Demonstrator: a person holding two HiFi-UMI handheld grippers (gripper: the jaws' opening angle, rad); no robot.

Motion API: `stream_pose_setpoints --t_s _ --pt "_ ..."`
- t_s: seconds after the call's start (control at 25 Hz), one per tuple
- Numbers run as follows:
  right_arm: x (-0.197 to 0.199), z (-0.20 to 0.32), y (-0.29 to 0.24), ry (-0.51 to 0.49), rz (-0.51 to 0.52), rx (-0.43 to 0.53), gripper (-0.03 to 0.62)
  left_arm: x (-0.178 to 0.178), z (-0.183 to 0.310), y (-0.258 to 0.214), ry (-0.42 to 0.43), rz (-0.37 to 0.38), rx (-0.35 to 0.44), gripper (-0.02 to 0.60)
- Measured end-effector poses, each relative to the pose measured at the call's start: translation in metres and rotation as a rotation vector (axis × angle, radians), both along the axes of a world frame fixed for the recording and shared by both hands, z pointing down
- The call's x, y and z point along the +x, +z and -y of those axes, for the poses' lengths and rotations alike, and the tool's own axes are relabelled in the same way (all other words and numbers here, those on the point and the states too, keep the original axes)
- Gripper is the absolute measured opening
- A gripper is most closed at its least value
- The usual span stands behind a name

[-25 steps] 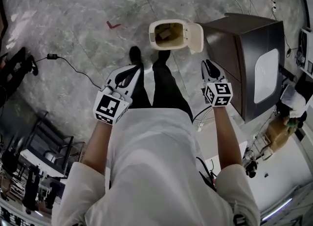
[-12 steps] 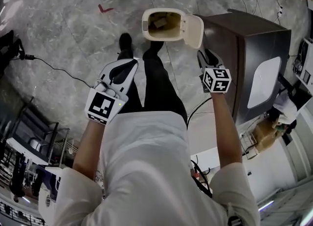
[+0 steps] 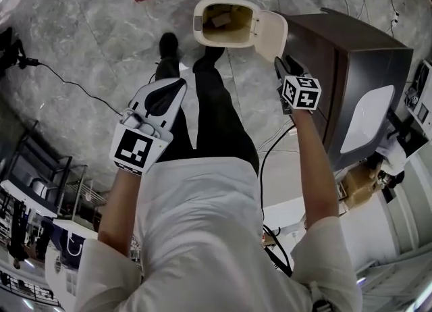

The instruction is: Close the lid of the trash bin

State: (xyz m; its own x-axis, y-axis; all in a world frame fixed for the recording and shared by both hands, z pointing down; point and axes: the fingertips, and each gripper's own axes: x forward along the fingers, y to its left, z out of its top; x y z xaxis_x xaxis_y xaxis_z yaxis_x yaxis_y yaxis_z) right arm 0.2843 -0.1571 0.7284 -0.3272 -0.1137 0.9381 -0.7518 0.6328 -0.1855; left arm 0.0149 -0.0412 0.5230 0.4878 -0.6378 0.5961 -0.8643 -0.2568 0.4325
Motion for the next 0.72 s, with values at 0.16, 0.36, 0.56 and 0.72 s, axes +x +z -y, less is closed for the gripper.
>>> stream_pose_setpoints --t_s 0.16,0.36,0.56,0.72 --pt "0.003 0.007 0.015 0.006 -0.005 -0.016 0.164 0.004 -0.006 0.006 -0.020 -0.009 -0.022 0.017" --pt "0.000 0.011 0.030 0.002 -0.007 -0.032 0.169 0.001 -0.006 0.015 -0.033 -0.006 -0.021 0.017" --pt "-0.008 0.006 0.037 -0.003 -0.003 -0.027 0.176 -0.001 -0.009 0.022 -0.077 -0.034 -0.062 0.018" --pt "-0.013 0.005 0.039 0.017 0.004 -0.016 0.176 -0.006 -0.011 0.029 -0.075 -0.031 -0.050 0.017"
